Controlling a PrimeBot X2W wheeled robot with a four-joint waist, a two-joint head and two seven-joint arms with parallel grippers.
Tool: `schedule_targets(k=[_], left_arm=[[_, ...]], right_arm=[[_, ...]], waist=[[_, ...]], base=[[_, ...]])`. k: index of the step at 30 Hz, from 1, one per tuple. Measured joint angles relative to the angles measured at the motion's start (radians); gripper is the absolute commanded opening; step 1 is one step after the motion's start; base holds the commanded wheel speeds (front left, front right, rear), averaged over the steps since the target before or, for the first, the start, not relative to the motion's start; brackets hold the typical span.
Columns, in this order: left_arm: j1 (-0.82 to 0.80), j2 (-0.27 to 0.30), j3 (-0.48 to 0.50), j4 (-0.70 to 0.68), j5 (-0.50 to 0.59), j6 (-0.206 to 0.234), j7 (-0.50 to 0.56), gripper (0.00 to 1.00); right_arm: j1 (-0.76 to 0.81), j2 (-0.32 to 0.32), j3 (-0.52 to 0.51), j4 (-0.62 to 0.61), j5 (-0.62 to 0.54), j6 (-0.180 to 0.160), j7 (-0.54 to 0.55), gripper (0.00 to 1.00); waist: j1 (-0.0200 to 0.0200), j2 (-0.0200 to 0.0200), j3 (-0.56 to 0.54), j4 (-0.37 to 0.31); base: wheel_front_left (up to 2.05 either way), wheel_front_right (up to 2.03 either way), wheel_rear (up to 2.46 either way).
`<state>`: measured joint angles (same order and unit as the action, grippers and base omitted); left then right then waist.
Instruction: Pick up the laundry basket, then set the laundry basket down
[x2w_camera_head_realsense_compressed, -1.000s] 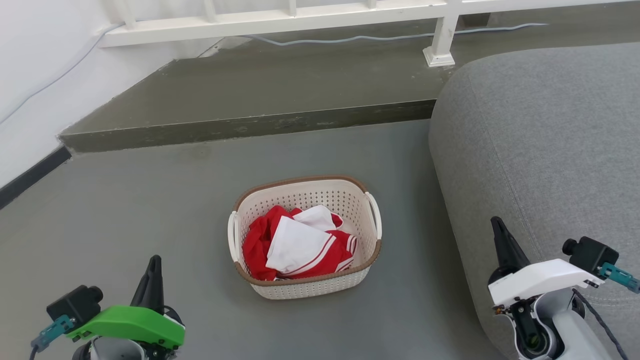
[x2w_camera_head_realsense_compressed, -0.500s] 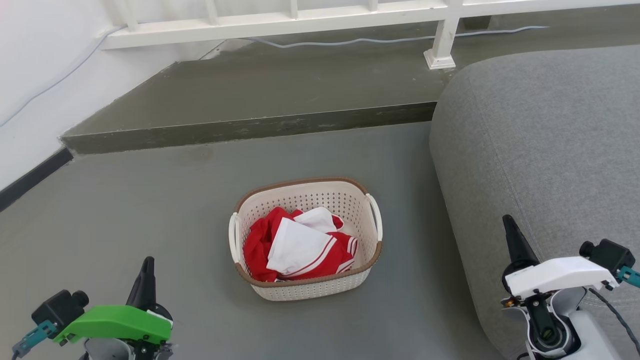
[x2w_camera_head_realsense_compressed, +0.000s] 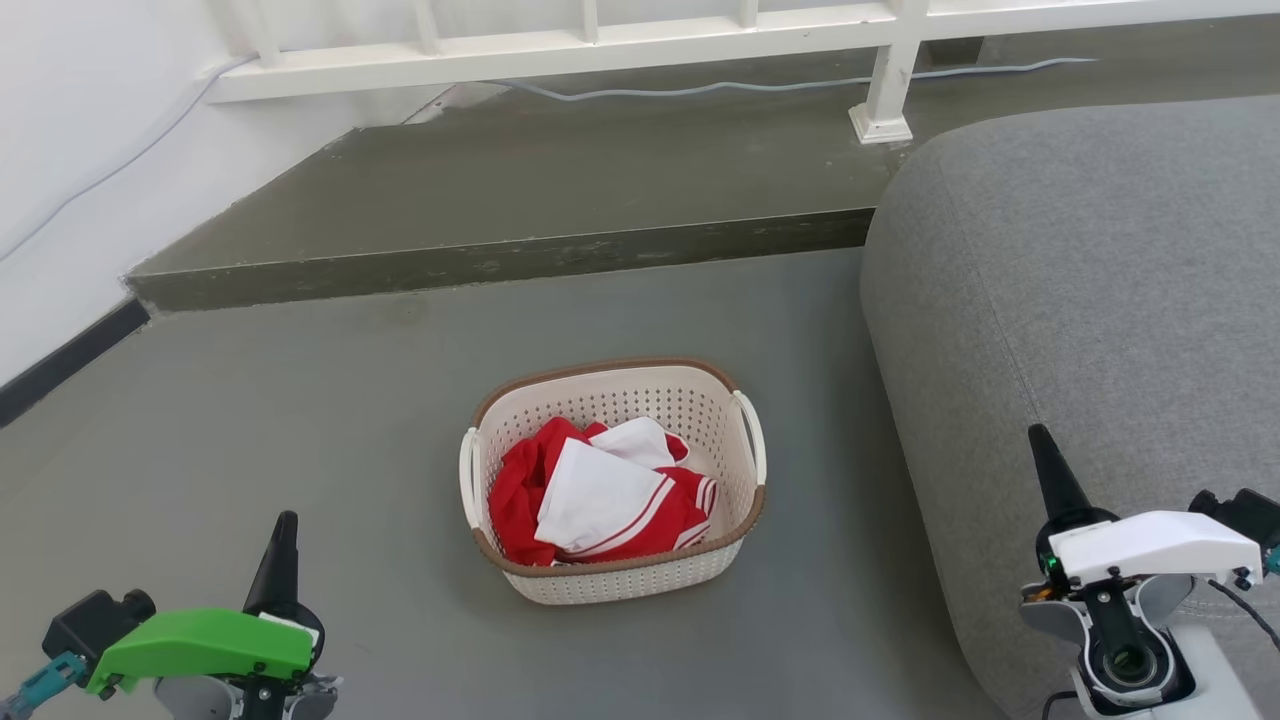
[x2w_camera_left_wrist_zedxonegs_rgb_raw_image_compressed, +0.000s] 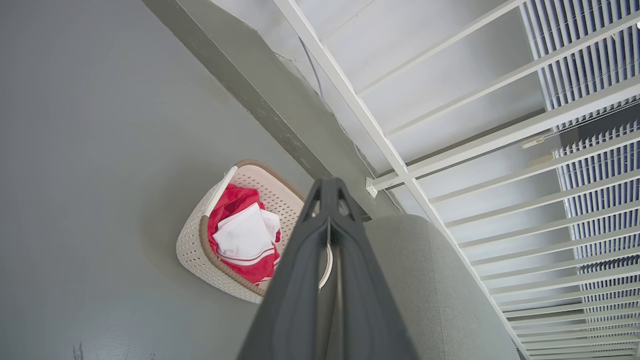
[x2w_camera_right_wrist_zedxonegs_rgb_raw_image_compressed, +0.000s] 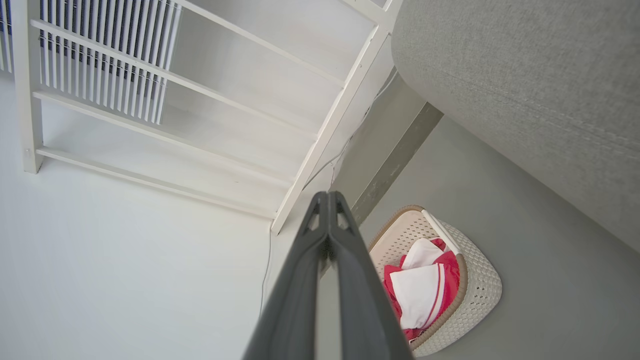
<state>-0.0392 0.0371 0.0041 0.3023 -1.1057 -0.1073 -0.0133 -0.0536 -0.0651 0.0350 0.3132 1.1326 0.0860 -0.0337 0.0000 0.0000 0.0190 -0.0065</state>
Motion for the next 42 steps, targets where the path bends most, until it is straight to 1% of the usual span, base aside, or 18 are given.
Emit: schedule_targets(k=[2, 15, 18, 28, 30, 36, 38, 42], left_arm=[[-0.001, 0.000, 0.004, -0.001, -0.020, -0.007, 0.005, 0.00], [-0.003, 0.000, 0.032, -0.010, -0.187, -0.007, 0.051, 0.00], [-0.004, 0.000, 0.037, -0.011, -0.218, -0.007, 0.062, 0.00], [-0.012, -0.001, 0.060, -0.015, -0.342, -0.008, 0.093, 0.00], [-0.016, -0.001, 0.064, -0.016, -0.372, -0.008, 0.100, 0.00], [-0.023, -0.001, 0.076, -0.018, -0.447, -0.009, 0.120, 0.00], [-0.023, -0.001, 0.082, -0.019, -0.467, -0.016, 0.128, 0.00], [-0.023, -0.001, 0.086, -0.019, -0.493, -0.016, 0.128, 0.00]], right_arm=[[0.000, 0.001, -0.007, -0.001, 0.027, 0.002, 0.001, 0.00], [-0.001, 0.004, -0.060, -0.010, 0.181, 0.011, 0.050, 0.00], [-0.001, 0.006, -0.071, -0.012, 0.220, 0.018, 0.061, 0.00], [-0.005, 0.011, -0.112, -0.018, 0.340, 0.020, 0.093, 0.00], [-0.005, 0.012, -0.120, -0.019, 0.362, 0.028, 0.101, 0.00], [-0.005, 0.017, -0.143, -0.024, 0.433, 0.028, 0.123, 0.00], [-0.006, 0.017, -0.151, -0.026, 0.461, 0.028, 0.124, 0.00], [-0.007, 0.018, -0.157, -0.027, 0.477, 0.028, 0.132, 0.00]], waist=[[0.0000, 0.0000, -0.001, 0.000], [0.0000, 0.0000, -0.006, 0.002], [0.0000, 0.0000, -0.008, 0.003], [0.0000, 0.0000, -0.012, 0.005], [0.0000, 0.0000, -0.013, 0.005], [0.0000, 0.0000, -0.015, 0.006], [0.0000, 0.0000, -0.016, 0.006], [0.0000, 0.0000, -0.016, 0.006]], base=[[0.00, 0.00, 0.00], [0.00, 0.00, 0.00], [0.00, 0.00, 0.00], [0.00, 0.00, 0.00], [0.00, 0.00, 0.00], [0.00, 0.00, 0.00], [0.00, 0.00, 0.00], [0.00, 0.00, 0.00]])
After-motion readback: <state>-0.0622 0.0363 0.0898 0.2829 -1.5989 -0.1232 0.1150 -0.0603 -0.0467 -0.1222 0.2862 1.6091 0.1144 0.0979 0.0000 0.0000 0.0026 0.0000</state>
